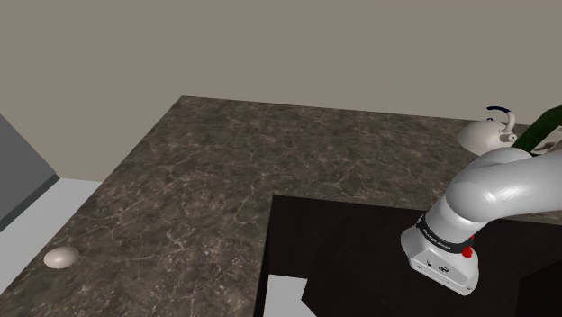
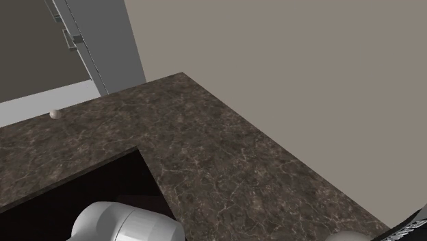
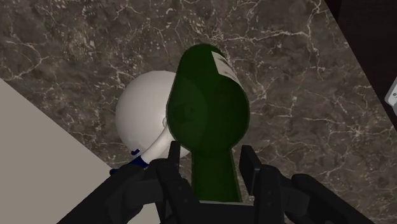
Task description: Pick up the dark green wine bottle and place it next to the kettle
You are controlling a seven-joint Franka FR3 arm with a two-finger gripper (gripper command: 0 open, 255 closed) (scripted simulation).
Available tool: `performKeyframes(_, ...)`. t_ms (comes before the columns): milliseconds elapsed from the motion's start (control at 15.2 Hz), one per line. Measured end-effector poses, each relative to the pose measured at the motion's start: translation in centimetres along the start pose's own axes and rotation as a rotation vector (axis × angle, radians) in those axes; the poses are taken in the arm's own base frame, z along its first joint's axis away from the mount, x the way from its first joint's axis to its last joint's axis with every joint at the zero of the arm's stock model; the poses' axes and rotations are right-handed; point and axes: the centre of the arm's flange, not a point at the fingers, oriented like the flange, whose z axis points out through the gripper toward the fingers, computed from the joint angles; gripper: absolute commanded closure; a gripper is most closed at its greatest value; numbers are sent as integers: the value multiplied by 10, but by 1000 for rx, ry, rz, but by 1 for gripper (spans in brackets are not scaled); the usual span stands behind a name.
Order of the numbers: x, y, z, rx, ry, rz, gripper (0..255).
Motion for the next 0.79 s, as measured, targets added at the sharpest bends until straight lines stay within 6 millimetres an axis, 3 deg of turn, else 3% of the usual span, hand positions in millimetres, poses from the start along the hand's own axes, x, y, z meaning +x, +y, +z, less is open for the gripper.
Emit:
performKeyframes(66, 0, 0, 0, 0, 0, 0, 255)
performKeyframes(132, 0, 0, 0, 0, 0, 0, 0)
performKeyframes(528, 0, 0, 0, 0, 0, 0, 0)
performKeyframes(792, 0, 3, -37, -2, 0, 0, 0)
